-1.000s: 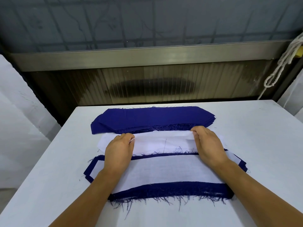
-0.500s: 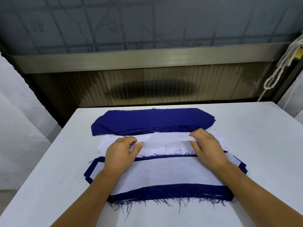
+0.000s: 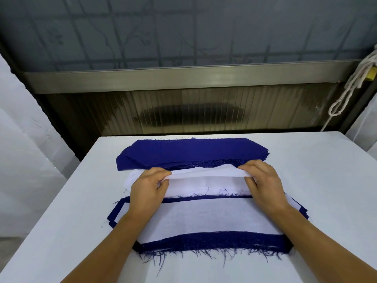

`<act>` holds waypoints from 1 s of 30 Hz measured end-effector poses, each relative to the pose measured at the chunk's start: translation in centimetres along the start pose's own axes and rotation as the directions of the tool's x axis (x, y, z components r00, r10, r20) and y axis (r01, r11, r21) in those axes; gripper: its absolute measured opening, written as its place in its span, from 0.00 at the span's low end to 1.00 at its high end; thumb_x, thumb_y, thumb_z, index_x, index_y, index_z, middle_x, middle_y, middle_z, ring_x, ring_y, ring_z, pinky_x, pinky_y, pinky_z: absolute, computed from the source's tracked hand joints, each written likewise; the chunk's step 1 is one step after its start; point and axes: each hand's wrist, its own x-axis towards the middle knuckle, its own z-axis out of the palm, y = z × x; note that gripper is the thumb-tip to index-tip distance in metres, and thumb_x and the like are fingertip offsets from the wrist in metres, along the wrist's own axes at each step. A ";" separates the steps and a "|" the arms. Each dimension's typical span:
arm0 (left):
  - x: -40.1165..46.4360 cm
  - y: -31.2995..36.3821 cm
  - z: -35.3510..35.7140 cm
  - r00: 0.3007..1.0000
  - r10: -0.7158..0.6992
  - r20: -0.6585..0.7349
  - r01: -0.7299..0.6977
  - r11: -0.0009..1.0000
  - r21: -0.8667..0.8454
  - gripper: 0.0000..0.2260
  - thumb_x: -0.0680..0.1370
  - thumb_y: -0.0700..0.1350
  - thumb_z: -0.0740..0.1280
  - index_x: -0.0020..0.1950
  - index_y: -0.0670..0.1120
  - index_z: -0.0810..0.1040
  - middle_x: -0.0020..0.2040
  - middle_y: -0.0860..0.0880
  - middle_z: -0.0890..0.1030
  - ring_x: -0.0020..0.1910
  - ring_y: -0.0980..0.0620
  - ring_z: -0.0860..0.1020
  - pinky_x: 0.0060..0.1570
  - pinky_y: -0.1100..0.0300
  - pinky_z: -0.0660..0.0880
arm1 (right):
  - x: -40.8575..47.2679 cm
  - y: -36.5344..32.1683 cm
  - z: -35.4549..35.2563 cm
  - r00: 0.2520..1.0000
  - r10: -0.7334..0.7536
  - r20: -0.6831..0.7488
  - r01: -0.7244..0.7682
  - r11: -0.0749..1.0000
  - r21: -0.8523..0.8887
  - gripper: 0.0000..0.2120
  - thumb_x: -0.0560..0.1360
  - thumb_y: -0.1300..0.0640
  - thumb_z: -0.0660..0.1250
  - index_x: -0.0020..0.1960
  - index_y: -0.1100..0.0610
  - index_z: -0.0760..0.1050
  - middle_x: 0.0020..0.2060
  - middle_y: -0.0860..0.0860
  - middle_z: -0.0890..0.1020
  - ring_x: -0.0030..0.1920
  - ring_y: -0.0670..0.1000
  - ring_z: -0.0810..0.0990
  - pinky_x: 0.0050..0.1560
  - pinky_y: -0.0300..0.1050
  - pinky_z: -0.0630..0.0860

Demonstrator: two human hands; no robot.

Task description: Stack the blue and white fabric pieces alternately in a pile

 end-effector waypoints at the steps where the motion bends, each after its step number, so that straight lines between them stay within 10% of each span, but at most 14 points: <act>1: 0.1 0.0 -0.4 1.000 0.017 0.021 -0.017 1.000 -0.014 0.10 0.78 0.40 0.68 0.56 0.49 0.84 0.53 0.59 0.80 0.53 0.56 0.76 0.52 0.73 0.69 | -0.1 -0.1 -0.3 1.000 0.001 0.001 -0.001 1.000 -0.004 0.13 0.73 0.68 0.62 0.52 0.61 0.82 0.46 0.52 0.81 0.46 0.55 0.79 0.49 0.49 0.74; 7: -0.3 0.5 -4.8 0.964 0.198 0.175 -0.207 0.978 0.036 0.11 0.80 0.46 0.65 0.60 0.50 0.82 0.61 0.57 0.78 0.58 0.58 0.74 0.56 0.69 0.68 | -1.8 -0.8 -3.2 0.995 0.022 0.098 -0.025 0.999 0.032 0.15 0.72 0.74 0.67 0.53 0.60 0.82 0.46 0.49 0.78 0.45 0.51 0.77 0.46 0.35 0.68; 12: -0.8 1.6 -8.8 0.888 0.406 0.217 -0.443 0.880 0.168 0.13 0.80 0.53 0.64 0.50 0.47 0.85 0.50 0.53 0.81 0.45 0.53 0.79 0.41 0.59 0.77 | -1.9 -1.6 -6.5 0.953 0.095 0.288 -0.139 0.981 0.136 0.07 0.77 0.59 0.66 0.49 0.48 0.81 0.45 0.40 0.80 0.44 0.42 0.78 0.44 0.30 0.71; 19: 0.3 1.7 -10.6 0.849 0.099 0.519 -0.144 0.989 0.046 0.04 0.77 0.51 0.69 0.45 0.56 0.84 0.42 0.61 0.80 0.45 0.60 0.78 0.43 0.61 0.75 | 0.4 -1.2 -7.2 0.674 0.224 0.704 -0.391 0.917 0.083 0.09 0.78 0.53 0.65 0.41 0.49 0.80 0.39 0.47 0.82 0.42 0.51 0.79 0.45 0.44 0.76; 25: 0.6 2.0 -10.3 0.970 0.201 0.133 -0.221 0.964 0.150 0.07 0.78 0.50 0.66 0.50 0.51 0.84 0.45 0.60 0.80 0.43 0.61 0.76 0.46 0.68 0.74 | 0.3 -2.5 -6.7 0.982 0.045 0.183 -0.027 0.995 -0.100 0.08 0.79 0.60 0.64 0.53 0.53 0.81 0.45 0.47 0.85 0.44 0.52 0.83 0.45 0.42 0.77; 30: -3.8 -0.1 -8.9 0.916 0.401 -0.006 -0.386 0.885 0.261 0.15 0.79 0.51 0.61 0.51 0.45 0.85 0.54 0.51 0.83 0.53 0.54 0.78 0.54 0.61 0.74 | -4.0 -1.7 -6.1 0.941 -0.337 -0.036 0.327 0.930 -0.168 0.15 0.77 0.66 0.58 0.55 0.63 0.83 0.56 0.54 0.83 0.58 0.55 0.81 0.57 0.50 0.78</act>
